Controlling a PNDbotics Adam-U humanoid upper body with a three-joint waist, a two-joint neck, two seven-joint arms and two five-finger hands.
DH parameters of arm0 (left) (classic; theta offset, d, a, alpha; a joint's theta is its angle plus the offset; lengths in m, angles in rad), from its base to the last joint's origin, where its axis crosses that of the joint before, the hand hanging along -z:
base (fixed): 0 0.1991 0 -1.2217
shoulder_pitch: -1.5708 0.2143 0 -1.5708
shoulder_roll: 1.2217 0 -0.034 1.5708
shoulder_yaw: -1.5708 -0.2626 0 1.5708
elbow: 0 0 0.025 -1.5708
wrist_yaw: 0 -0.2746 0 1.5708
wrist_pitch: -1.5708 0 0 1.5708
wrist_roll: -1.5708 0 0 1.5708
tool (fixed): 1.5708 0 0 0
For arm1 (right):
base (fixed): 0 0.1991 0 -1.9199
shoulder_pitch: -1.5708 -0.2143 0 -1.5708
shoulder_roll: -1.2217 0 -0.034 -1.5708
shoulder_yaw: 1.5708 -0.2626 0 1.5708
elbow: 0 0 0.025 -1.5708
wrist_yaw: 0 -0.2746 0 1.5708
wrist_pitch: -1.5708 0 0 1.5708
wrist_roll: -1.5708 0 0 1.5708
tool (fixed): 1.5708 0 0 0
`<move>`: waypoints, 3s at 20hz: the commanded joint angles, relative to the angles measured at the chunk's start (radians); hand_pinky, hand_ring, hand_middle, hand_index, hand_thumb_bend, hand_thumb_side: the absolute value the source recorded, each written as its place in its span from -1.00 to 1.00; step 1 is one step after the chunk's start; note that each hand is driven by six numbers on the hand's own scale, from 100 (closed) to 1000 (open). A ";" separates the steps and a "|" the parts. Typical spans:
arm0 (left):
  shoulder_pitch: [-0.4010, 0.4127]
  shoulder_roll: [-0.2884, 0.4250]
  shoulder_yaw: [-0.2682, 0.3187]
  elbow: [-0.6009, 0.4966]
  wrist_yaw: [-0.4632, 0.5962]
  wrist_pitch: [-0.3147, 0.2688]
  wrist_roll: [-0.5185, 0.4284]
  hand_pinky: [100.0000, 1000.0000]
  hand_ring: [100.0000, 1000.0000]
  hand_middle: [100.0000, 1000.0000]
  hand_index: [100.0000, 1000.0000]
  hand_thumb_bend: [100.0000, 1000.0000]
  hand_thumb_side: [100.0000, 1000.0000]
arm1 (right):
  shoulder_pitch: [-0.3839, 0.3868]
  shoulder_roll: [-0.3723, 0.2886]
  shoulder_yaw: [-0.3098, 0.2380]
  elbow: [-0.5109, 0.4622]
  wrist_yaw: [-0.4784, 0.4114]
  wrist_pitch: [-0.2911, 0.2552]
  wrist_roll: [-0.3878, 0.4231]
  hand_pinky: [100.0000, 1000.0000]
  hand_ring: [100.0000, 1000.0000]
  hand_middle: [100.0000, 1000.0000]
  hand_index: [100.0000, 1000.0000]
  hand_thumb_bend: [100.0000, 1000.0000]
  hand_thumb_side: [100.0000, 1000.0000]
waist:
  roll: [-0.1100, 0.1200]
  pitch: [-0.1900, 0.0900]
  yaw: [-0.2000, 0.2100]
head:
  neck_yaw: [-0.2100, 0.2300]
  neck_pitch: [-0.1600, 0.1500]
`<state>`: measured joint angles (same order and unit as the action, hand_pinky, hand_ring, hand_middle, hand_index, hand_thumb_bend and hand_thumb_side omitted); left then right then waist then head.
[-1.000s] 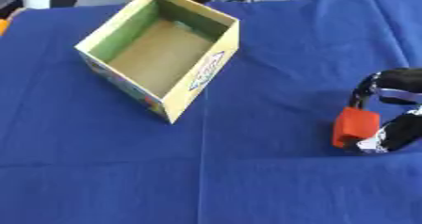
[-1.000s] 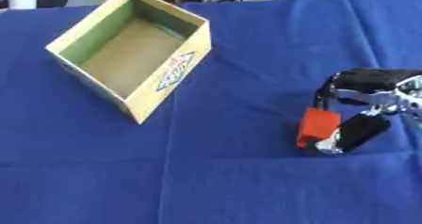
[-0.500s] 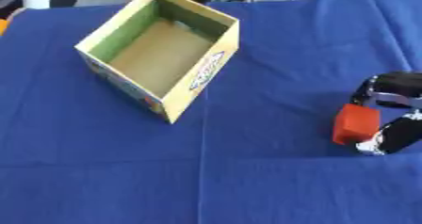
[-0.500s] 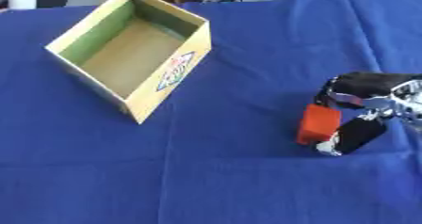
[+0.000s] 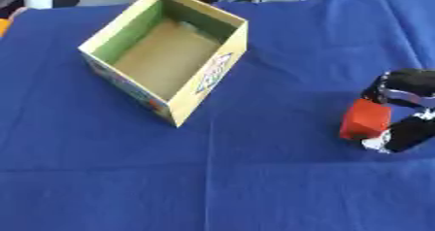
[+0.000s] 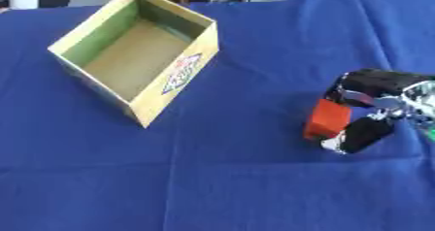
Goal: Pick up objects on the table and place them in the box.
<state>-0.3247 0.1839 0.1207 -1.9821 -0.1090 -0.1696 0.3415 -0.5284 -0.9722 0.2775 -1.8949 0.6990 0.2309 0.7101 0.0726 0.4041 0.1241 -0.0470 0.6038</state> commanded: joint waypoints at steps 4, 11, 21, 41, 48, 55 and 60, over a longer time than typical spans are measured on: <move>-0.008 0.014 0.000 -0.018 0.003 0.000 -0.005 -0.20 0.25 0.08 0.38 -1.00 0.91 | -0.075 -0.030 -0.055 -0.100 -0.032 0.036 -0.053 0.27 0.20 -0.36 -0.11 -1.00 -0.04 | -0.011 -0.030 0.002 | 0.002 -0.011; -0.006 0.019 -0.003 -0.018 0.003 0.000 -0.008 -0.20 0.24 0.08 0.37 -1.00 0.91 | -0.264 0.026 -0.043 -0.104 -0.046 0.035 -0.059 0.27 0.18 -0.40 -0.15 -1.00 0.01 | -0.023 -0.039 0.012 | -0.007 -0.012; -0.011 0.018 -0.009 -0.018 0.008 0.000 -0.015 -0.20 0.25 0.08 0.38 -1.00 0.91 | -0.561 0.277 0.031 0.089 0.027 0.029 -0.071 0.23 0.14 -0.44 -0.17 -1.00 0.03 | -0.041 -0.030 0.047 | -0.047 -0.030; -0.060 0.006 -0.025 -0.018 0.026 -0.010 -0.034 -0.20 0.25 0.09 0.37 -1.00 0.92 | -0.774 0.648 0.054 0.698 0.253 -0.055 -0.310 0.20 0.12 -0.46 -0.18 -1.00 0.02 | -0.088 0.024 0.160 | -0.143 -0.089; -0.070 -0.002 -0.029 -0.018 0.031 -0.012 -0.039 -0.20 0.26 0.09 0.37 -1.00 0.92 | -0.763 0.718 0.050 0.826 0.299 -0.091 -0.356 0.20 0.12 -0.45 -0.18 -1.00 0.00 | -0.088 0.035 0.176 | -0.150 -0.097; -0.076 -0.006 -0.031 -0.018 0.034 -0.013 -0.043 -0.20 0.26 0.09 0.37 -1.00 0.92 | -0.751 0.757 0.059 0.903 0.373 -0.133 -0.376 0.27 0.26 -0.27 0.00 -1.00 0.10 | -0.086 0.039 0.185 | -0.157 -0.103; -0.075 -0.007 -0.030 -0.018 0.035 -0.013 -0.044 -0.20 0.26 0.09 0.37 -1.00 0.92 | -0.752 0.762 0.062 0.905 0.402 -0.181 -0.331 0.41 0.44 0.10 0.34 -0.87 0.55 | -0.087 0.038 0.184 | -0.151 -0.099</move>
<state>-0.3895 0.1666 0.0928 -1.9820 -0.0788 -0.1820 0.3003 -1.2578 -0.2082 0.3398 -0.9751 1.0875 0.0638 0.3701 -0.0206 0.4638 0.3067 -0.1994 0.5145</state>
